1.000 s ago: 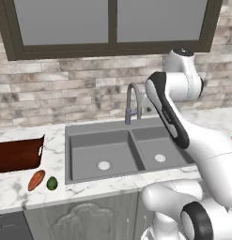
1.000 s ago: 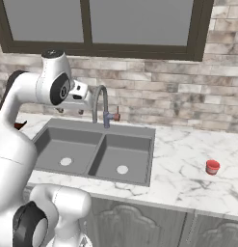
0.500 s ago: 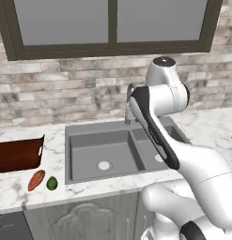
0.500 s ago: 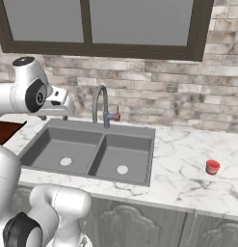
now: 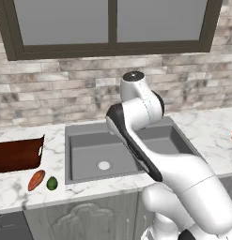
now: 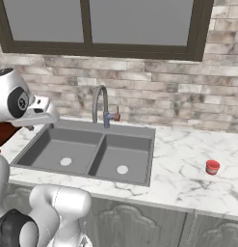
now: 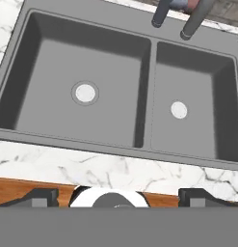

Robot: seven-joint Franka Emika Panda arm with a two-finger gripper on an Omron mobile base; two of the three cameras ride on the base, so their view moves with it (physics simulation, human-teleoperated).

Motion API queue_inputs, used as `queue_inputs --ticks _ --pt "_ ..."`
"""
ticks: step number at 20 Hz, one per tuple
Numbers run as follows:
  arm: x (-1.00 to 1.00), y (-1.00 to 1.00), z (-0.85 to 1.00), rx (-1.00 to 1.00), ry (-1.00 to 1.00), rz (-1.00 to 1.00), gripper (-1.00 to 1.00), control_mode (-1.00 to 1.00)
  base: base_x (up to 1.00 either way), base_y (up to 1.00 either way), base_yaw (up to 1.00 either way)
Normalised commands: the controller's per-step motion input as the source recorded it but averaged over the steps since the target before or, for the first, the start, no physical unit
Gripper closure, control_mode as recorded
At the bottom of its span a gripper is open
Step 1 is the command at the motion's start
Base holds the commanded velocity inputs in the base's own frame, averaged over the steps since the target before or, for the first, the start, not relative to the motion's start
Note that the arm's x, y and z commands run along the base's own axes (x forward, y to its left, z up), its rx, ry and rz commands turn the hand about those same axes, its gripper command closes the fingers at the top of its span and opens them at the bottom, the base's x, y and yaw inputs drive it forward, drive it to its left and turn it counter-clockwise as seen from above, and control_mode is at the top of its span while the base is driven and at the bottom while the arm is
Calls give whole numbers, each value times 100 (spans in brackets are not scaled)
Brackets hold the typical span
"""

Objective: Pick up all produce items and place them in the sink. Turn on the sink faucet to wash them. Then turn the sink off and put them in the tray.

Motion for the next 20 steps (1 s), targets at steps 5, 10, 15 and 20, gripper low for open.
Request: queue_inputs --ticks 5,10,15,20 --pt "-4 48 -28 0 4 0 -100 -100 0 0 0" --pt "-3 57 -26 0 8 0 -100 -100 0 0 0" --pt "-9 57 -23 0 9 0 -100 -100 0 0 0" --pt "-13 56 -29 0 10 0 -100 -100 0 0 0"
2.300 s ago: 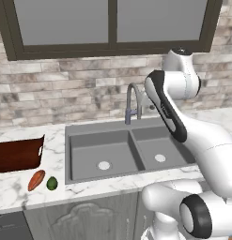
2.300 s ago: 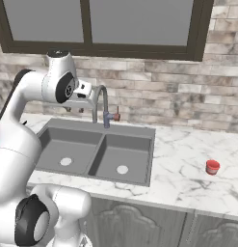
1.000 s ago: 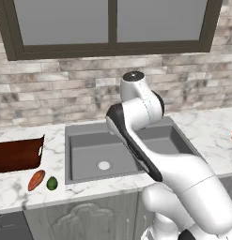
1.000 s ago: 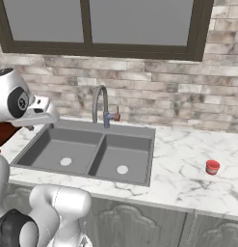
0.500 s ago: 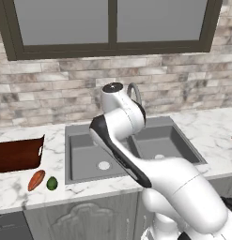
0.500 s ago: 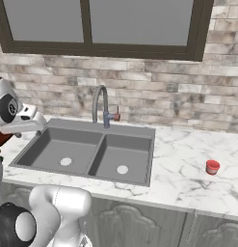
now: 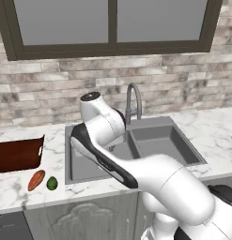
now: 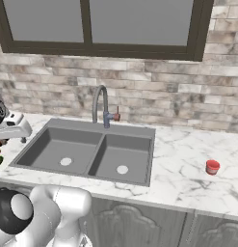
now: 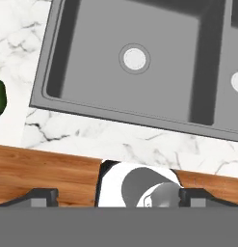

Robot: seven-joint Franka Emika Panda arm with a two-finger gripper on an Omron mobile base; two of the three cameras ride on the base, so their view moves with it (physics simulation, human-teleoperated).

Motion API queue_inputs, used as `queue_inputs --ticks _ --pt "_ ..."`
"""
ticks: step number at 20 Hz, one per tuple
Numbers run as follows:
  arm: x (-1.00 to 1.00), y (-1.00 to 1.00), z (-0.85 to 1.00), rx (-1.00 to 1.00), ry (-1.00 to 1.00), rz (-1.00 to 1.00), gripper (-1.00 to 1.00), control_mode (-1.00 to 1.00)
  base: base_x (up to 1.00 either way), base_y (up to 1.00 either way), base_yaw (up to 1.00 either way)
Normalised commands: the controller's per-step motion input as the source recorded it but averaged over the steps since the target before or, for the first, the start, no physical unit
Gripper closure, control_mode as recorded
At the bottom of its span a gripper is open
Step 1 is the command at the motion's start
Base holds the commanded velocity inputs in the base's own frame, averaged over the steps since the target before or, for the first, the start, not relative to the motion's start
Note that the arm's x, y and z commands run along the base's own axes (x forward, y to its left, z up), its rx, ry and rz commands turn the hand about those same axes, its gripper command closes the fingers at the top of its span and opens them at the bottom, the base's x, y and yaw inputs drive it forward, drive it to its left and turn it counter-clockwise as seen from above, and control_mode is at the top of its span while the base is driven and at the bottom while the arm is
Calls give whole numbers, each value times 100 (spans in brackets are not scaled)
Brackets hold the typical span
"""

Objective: Pick up all produce items and place them in the sink. Turn on the sink faucet to wash them. Then turn the sink off and put them in the tray.

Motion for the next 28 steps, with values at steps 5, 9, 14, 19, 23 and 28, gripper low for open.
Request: queue_inputs --ticks 5,9,14,19,23,28 --pt "-18 51 -31 0 10 0 -100 -100 0 0 0" --pt "-7 49 -38 0 7 1 -100 -100 0 0 0" --pt "0 46 -39 0 3 0 -100 -100 0 0 0" --pt "0 41 -24 0 4 0 -100 -100 0 0 0" --pt "0 40 -20 0 3 0 -100 -100 0 0 0" --pt "2 31 -22 0 0 0 -100 -100 0 0 0"
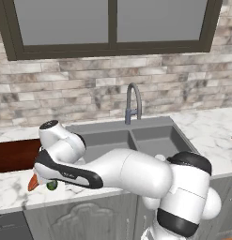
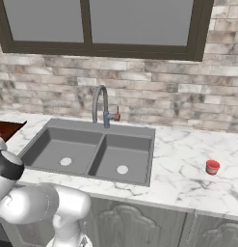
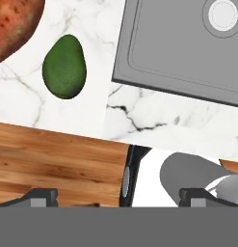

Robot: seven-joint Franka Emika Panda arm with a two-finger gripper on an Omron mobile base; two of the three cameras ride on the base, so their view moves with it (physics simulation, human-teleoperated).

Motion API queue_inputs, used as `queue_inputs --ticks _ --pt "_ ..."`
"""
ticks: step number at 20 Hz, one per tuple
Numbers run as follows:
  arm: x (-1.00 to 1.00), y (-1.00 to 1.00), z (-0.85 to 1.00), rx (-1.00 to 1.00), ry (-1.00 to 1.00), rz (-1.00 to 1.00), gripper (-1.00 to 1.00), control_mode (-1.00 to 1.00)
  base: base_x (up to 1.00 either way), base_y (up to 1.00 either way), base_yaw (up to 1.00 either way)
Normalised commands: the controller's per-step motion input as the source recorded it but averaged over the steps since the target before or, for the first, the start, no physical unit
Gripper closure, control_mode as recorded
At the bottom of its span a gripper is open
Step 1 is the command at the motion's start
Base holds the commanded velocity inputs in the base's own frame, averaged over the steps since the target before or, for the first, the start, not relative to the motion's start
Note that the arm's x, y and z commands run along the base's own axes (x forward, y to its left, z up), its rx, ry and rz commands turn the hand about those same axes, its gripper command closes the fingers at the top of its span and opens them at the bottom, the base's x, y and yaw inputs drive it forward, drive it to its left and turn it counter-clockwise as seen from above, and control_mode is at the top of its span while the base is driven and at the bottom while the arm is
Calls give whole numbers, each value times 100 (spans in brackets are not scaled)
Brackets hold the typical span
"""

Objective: Pick up all produce items and place them in the sink. Turn on the sink faucet to wash them. Then turn the sink off and put them in the tray.

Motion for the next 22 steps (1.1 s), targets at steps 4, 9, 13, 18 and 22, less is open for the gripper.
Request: queue_inputs --ticks 4,9,13,18,22 --pt "9 25 -19 0 0 0 -100 -100 0 0 0" --pt "18 14 -15 0 0 0 -100 -100 0 0 0" --pt "17 9 -19 0 -4 0 -100 -100 0 0 0" --pt "14 7 -22 0 -7 0 -100 -100 0 0 0" --pt "17 10 -17 0 -2 0 -100 -100 0 0 0"
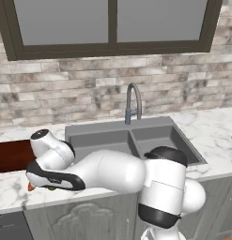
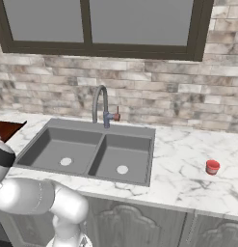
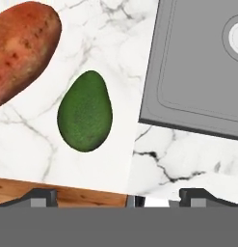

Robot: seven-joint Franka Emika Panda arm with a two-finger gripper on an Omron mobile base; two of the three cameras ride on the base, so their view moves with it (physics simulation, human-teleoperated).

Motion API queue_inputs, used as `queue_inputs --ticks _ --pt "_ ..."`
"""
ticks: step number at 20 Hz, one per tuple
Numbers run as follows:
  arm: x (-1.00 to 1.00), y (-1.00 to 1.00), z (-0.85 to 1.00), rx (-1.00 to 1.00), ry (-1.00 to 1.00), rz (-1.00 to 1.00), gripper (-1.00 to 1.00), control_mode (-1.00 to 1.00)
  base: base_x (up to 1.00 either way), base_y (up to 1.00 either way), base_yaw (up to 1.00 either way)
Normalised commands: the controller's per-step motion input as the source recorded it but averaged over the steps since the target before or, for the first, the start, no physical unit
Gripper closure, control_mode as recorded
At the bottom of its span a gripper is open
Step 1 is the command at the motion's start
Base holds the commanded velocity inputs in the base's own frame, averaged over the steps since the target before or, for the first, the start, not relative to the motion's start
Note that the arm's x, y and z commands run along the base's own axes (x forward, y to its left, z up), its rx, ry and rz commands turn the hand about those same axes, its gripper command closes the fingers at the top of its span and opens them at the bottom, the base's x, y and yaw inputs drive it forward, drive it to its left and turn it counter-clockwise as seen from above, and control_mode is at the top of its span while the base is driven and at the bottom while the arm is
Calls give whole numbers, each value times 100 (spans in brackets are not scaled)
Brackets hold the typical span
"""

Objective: Pick up all produce items and place them in the sink. Turn on the sink faucet to wash them. Then turn the sink off and put them in the tray.

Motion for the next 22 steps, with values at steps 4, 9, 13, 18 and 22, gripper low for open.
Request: queue_inputs --ticks 4,9,13,18,22 --pt "22 13 -11 0 0 0 -100 -100 0 0 0" --pt "19 14 -11 0 0 0 -100 -100 0 0 0" --pt "12 14 -15 0 0 0 -100 -100 0 0 0" --pt "11 12 -16 0 0 0 -100 -100 0 0 0" --pt "12 2 -16 0 0 0 -100 -100 0 0 0"
